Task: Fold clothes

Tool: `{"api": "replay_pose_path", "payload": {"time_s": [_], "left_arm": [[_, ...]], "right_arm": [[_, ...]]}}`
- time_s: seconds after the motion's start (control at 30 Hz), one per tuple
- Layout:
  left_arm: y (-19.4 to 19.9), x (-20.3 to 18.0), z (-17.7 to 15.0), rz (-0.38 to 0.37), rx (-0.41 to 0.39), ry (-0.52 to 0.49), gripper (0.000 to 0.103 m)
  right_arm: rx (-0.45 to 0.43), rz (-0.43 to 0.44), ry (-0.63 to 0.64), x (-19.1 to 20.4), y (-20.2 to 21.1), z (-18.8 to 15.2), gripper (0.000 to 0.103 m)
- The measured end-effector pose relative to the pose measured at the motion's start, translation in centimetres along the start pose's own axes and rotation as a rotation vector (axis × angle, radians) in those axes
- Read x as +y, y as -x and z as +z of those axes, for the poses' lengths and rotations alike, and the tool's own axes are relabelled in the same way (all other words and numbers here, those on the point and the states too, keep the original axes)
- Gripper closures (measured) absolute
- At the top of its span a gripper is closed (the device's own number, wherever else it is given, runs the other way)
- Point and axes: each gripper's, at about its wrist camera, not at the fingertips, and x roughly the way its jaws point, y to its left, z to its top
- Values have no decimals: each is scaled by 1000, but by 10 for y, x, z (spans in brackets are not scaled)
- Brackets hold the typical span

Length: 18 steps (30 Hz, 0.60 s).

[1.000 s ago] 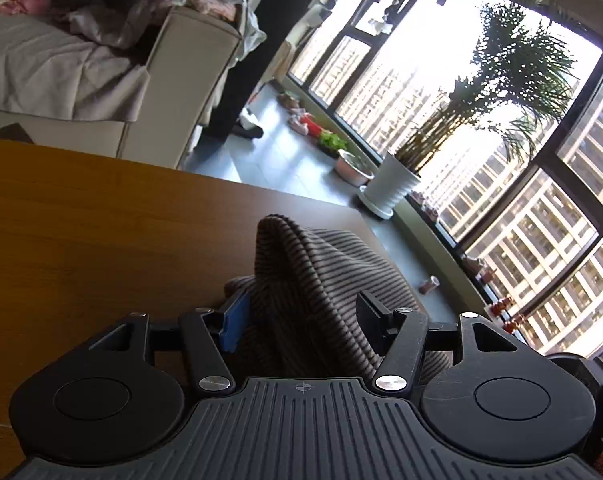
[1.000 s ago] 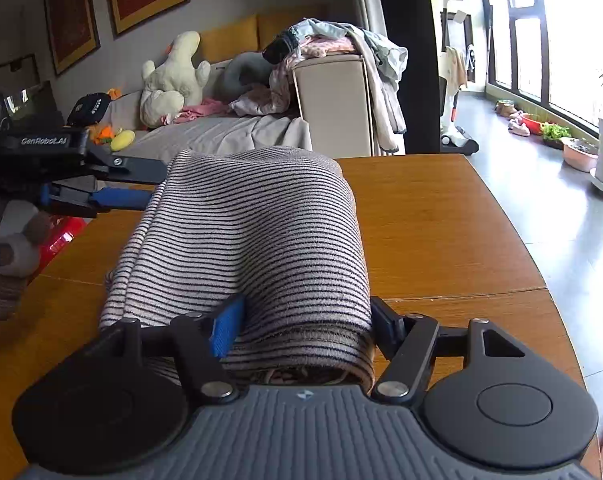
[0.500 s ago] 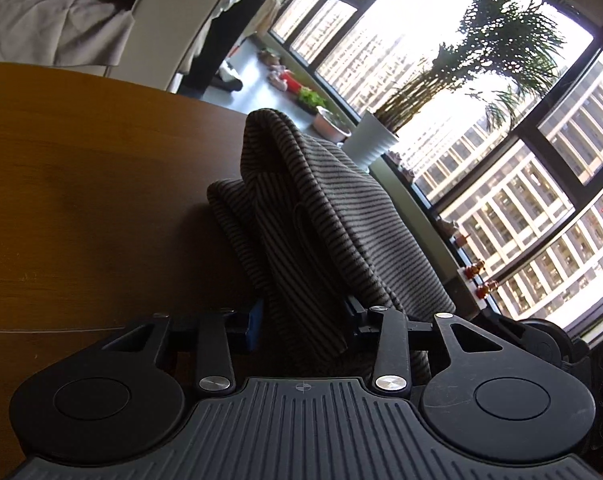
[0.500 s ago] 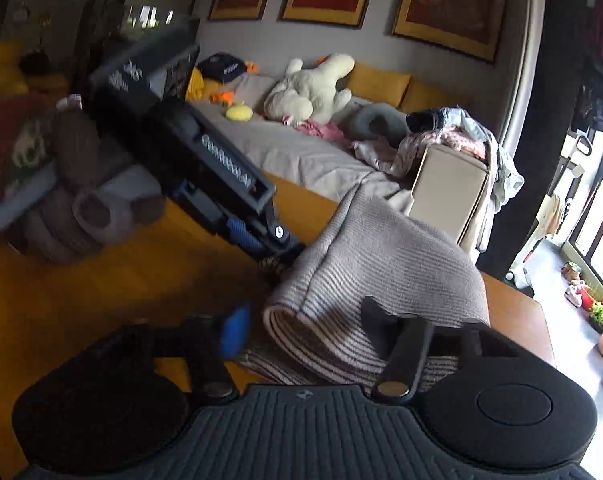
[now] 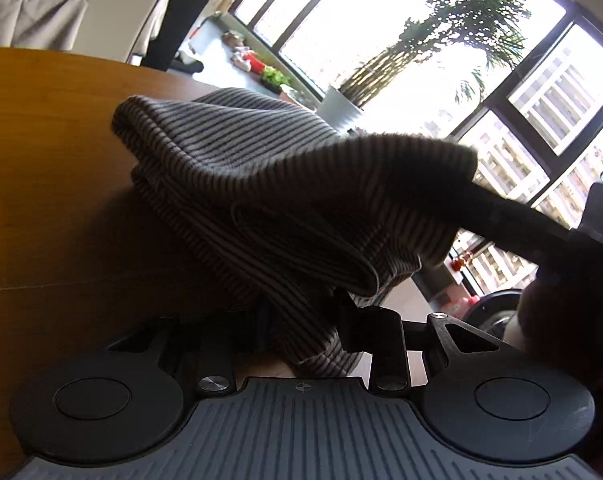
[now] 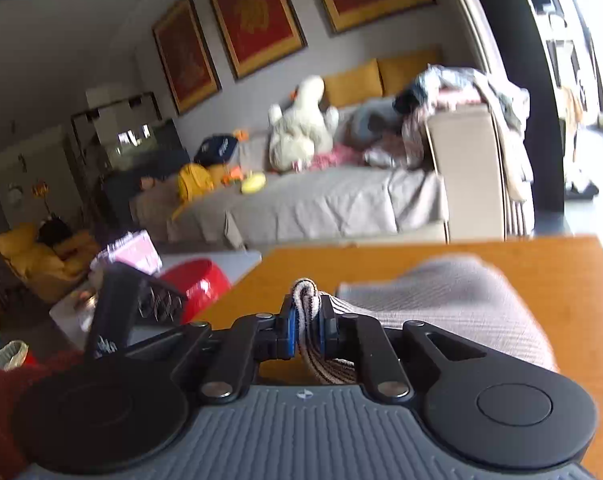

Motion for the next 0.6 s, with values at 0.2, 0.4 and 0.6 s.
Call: {"api": "replay_pose_path", "payload": {"time_s": [0.2, 0.4, 0.6], "left_arm": [[22, 16, 1, 74, -10, 19, 48], [62, 25, 28, 169, -140, 66, 48], [36, 5, 37, 167, -76, 19, 47]], "right_arm": [[86, -27, -41, -6, -5, -35, 92], [135, -102, 146, 19, -12, -58, 92], [147, -154, 295, 41, -20, -65, 91]]}}
